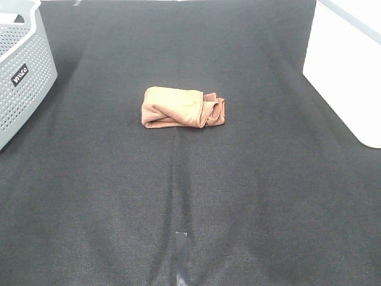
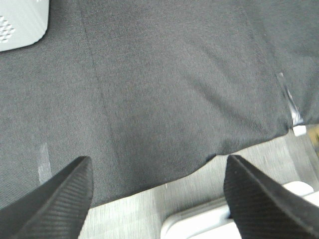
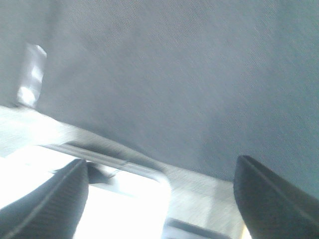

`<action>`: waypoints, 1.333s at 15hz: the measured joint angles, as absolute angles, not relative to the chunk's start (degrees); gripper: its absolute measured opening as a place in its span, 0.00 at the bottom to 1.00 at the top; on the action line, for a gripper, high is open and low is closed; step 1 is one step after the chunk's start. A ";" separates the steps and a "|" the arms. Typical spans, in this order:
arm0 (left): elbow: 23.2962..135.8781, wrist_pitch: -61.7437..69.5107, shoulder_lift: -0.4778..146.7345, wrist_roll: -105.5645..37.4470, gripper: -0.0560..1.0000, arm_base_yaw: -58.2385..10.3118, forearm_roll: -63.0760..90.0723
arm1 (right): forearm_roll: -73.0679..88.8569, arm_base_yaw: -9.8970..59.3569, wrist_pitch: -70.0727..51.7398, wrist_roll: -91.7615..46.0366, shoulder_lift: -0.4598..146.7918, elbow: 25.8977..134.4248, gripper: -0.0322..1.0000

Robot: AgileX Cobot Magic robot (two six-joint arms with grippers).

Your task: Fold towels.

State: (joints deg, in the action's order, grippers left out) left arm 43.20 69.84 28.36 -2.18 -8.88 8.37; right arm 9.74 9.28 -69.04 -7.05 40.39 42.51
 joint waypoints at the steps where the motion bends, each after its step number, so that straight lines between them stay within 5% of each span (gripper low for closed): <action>1: 41.14 69.90 23.61 -2.18 0.71 -8.88 8.37 | 8.02 9.28 -69.04 -7.05 34.89 39.99 0.76; 8: 30.25 64.00 8.08 -10.66 0.71 -8.88 14.44 | 4.07 9.28 -62.34 -8.94 10.20 29.45 0.76; 20: 28.93 60.56 8.08 -8.37 0.71 -8.88 9.68 | 4.98 9.28 -61.65 -9.11 9.11 29.22 0.76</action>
